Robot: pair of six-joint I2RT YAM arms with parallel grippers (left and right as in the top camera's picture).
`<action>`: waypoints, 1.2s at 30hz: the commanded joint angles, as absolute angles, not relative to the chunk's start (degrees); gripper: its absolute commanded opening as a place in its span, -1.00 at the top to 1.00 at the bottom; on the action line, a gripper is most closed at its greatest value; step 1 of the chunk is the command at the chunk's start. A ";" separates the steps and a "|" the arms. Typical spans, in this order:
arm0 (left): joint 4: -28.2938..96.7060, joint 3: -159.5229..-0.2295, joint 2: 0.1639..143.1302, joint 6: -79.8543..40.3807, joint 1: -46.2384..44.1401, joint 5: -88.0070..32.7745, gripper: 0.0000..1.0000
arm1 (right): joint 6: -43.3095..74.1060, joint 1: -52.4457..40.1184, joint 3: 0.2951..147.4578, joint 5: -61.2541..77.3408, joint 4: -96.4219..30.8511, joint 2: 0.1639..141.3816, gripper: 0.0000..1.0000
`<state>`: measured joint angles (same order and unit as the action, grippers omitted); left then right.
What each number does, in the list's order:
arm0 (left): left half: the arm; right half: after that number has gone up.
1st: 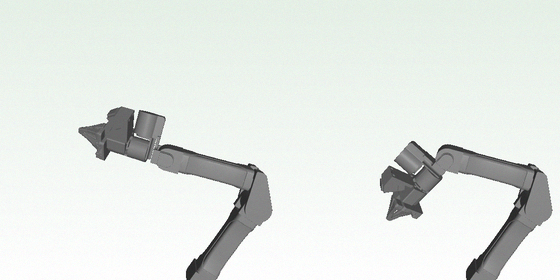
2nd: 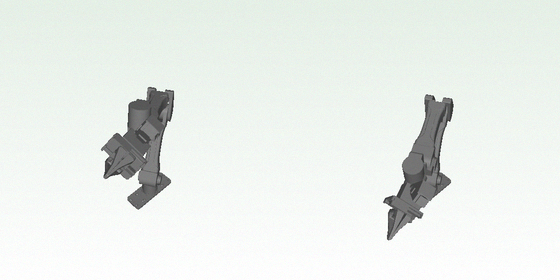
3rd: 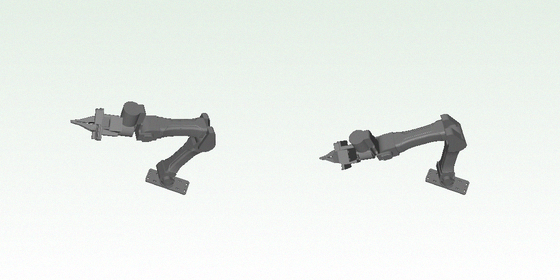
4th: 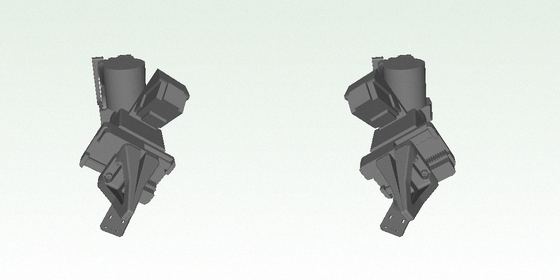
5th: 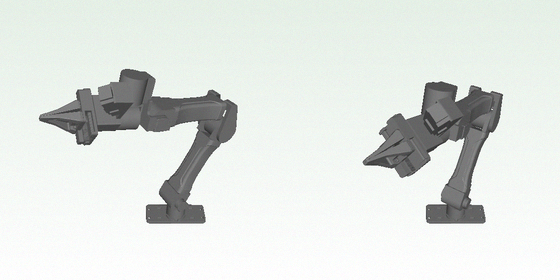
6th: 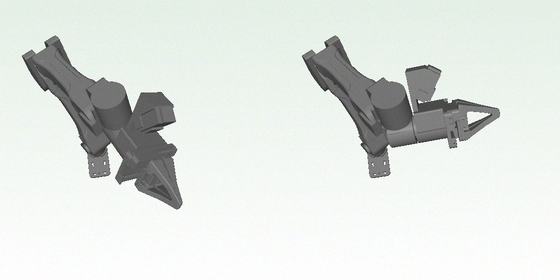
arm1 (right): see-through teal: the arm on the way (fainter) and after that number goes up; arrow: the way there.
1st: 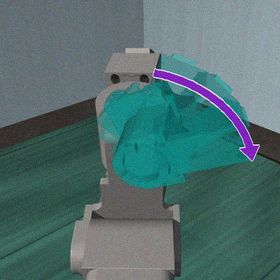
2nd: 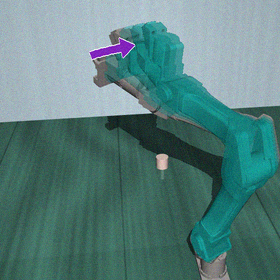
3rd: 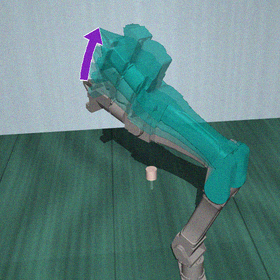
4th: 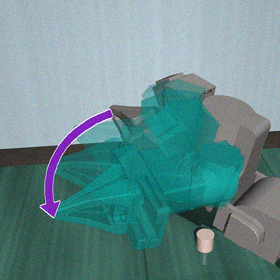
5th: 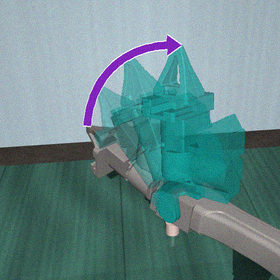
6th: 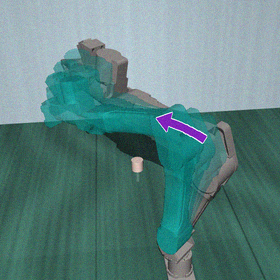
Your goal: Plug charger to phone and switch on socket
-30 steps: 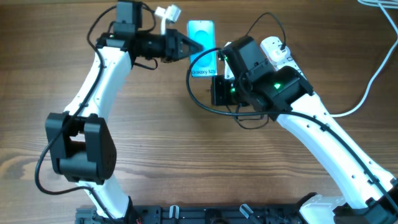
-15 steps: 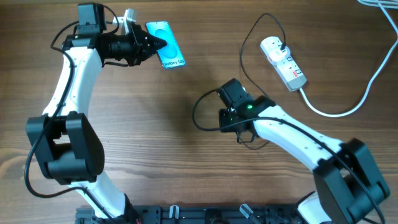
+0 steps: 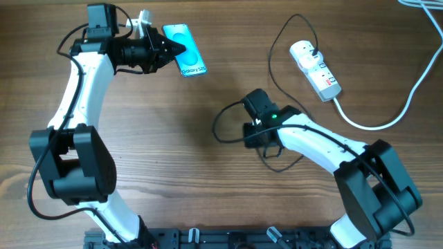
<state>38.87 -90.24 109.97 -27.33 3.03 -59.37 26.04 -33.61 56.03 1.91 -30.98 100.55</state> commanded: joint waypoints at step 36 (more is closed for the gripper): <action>36.53 -90.43 108.38 -20.62 2.66 -70.26 0.92 | 25.32 -33.50 63.92 10.22 -37.41 104.47 0.91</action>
<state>38.52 -90.21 109.97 -25.82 3.03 -61.06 25.23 -33.43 60.29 4.38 -35.20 104.88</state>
